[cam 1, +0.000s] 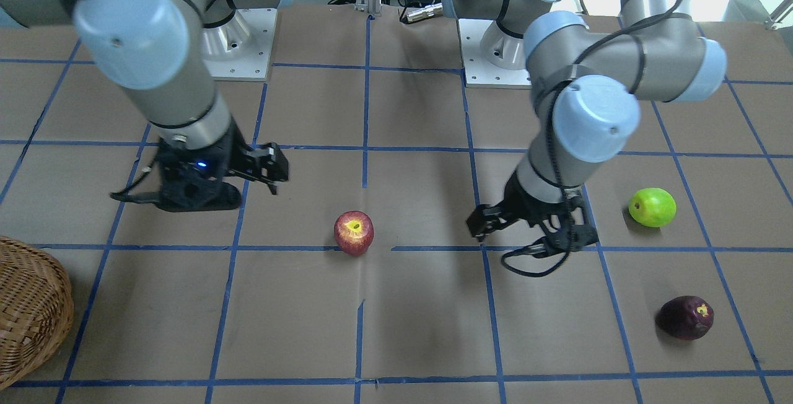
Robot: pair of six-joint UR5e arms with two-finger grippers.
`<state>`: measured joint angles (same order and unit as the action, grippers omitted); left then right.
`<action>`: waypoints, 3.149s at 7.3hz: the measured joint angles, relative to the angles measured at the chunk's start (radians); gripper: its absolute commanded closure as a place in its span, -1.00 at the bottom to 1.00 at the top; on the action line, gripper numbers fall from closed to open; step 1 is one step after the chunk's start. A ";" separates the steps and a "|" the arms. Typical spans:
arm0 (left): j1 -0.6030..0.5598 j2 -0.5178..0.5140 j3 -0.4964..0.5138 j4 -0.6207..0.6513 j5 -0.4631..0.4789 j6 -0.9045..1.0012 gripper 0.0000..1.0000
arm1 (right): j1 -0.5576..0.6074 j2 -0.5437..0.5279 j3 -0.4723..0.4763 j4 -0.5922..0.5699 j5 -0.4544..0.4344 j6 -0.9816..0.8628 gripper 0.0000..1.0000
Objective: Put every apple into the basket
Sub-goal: 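Take the red-yellow apple with the right gripper while left returns toward green apple, then drop the red-yellow apple into the basket with right while left grasps green apple, then set the green apple at table center with left while right withdraws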
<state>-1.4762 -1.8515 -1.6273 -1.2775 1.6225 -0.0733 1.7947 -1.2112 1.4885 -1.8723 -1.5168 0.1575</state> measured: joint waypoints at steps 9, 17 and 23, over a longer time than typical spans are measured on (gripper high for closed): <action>0.512 -0.027 -0.278 0.229 0.093 0.752 -1.00 | 0.160 0.206 0.153 -0.271 -0.060 0.139 0.99; 0.439 -0.035 -0.224 0.175 0.044 0.707 1.00 | -0.397 0.063 -0.036 -0.055 -0.142 -0.410 1.00; -0.165 -0.056 -0.139 0.148 -0.164 -0.216 1.00 | -0.776 0.247 -0.139 -0.143 -0.156 -0.880 -0.99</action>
<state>-1.6409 -1.9078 -1.7663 -1.1296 1.4590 -0.2890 1.0191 -0.9640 1.3498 -2.0154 -1.6727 -0.7220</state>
